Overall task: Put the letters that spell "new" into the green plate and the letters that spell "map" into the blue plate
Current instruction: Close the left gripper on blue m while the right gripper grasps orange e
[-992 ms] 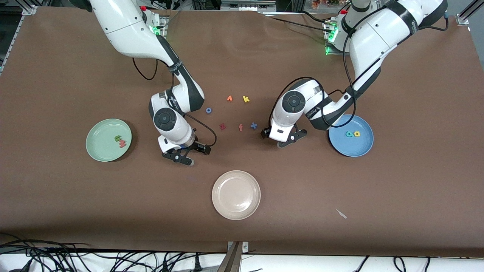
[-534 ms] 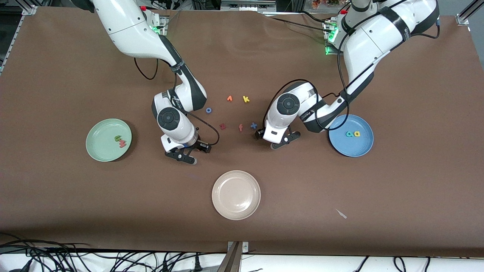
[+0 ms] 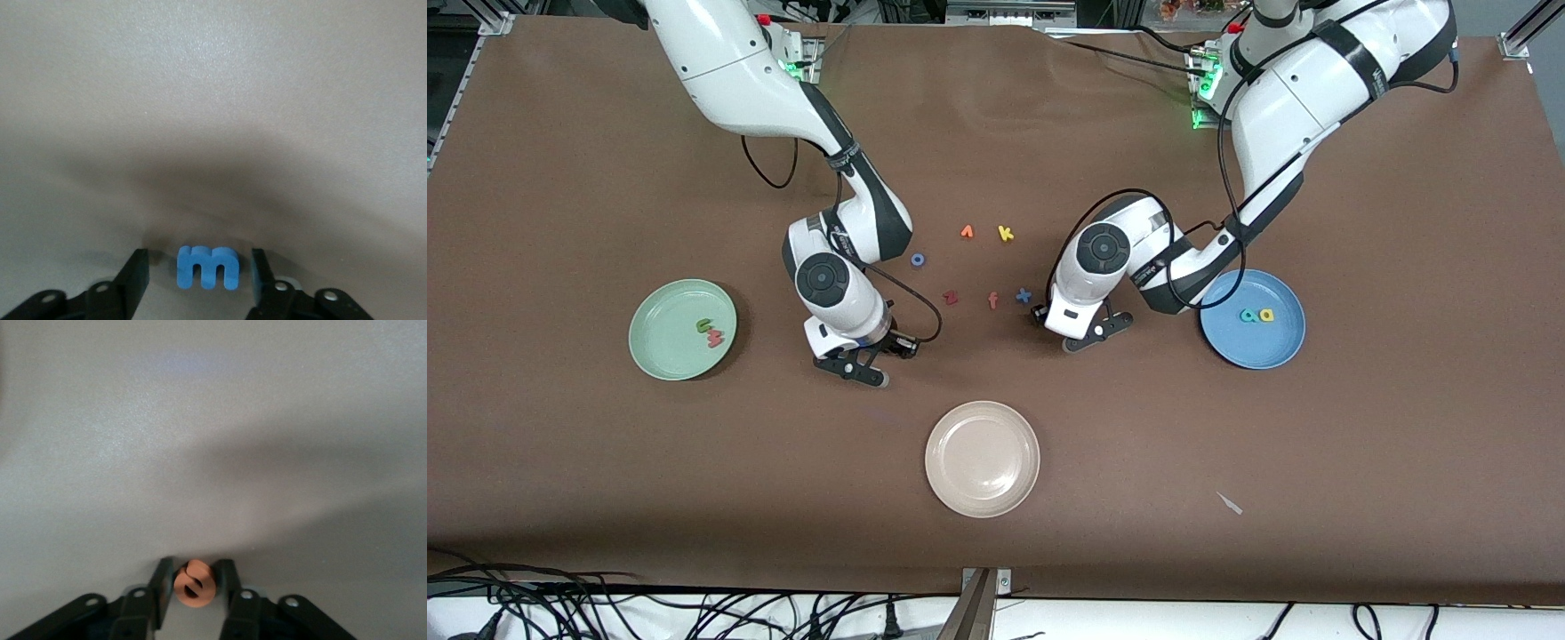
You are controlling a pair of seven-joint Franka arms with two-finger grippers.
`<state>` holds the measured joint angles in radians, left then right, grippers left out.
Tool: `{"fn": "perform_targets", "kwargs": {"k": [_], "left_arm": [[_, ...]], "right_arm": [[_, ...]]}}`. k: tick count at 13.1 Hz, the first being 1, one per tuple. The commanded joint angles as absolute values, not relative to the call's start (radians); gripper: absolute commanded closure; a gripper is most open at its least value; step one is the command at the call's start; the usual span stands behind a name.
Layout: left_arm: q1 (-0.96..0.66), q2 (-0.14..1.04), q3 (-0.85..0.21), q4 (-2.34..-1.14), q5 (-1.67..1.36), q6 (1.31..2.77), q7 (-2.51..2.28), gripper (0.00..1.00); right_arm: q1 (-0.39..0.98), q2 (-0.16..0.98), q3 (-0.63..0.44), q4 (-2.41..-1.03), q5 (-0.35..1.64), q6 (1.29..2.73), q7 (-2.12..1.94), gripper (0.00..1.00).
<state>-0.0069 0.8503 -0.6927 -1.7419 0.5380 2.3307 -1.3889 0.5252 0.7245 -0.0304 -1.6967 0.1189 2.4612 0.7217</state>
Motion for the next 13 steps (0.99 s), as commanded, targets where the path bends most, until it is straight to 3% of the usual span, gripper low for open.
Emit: {"fn": "perform_targets", "kwargs": {"k": [1,3,5,9,11,13], "left_arm": [[-0.026,0.867,-0.681,-1.712,0.540,2.326,-1.370,0.32],[-0.028,0.867,-0.681,-1.712,0.540,2.326,-1.370,0.35],[-0.028,0.867,-0.681,-1.712,0.540,2.324,-1.370,0.45],[-0.028,0.867,-0.681,-1.713,0.540,2.321,-1.370,0.62],[-0.028,0.865,-0.681,-1.713,0.538,2.318,-1.371,0.75],[-0.018,0.851,-0.684,-1.715,0.538,2.301,-1.370,0.77]], "right_arm": [[0.546,0.758,-0.032,-1.680,0.132,2.467,0.732,0.73],[0.545,0.756,-0.032,-1.674,0.132,2.465,0.723,0.82],[0.542,0.750,-0.034,-1.667,0.132,2.459,0.716,0.95],[0.514,0.717,-0.060,-1.583,0.117,2.234,0.660,0.96],[0.514,0.657,-0.110,-1.612,0.117,2.137,0.541,0.96],[0.512,0.568,-0.164,-1.710,0.117,2.120,0.413,0.96]]}}
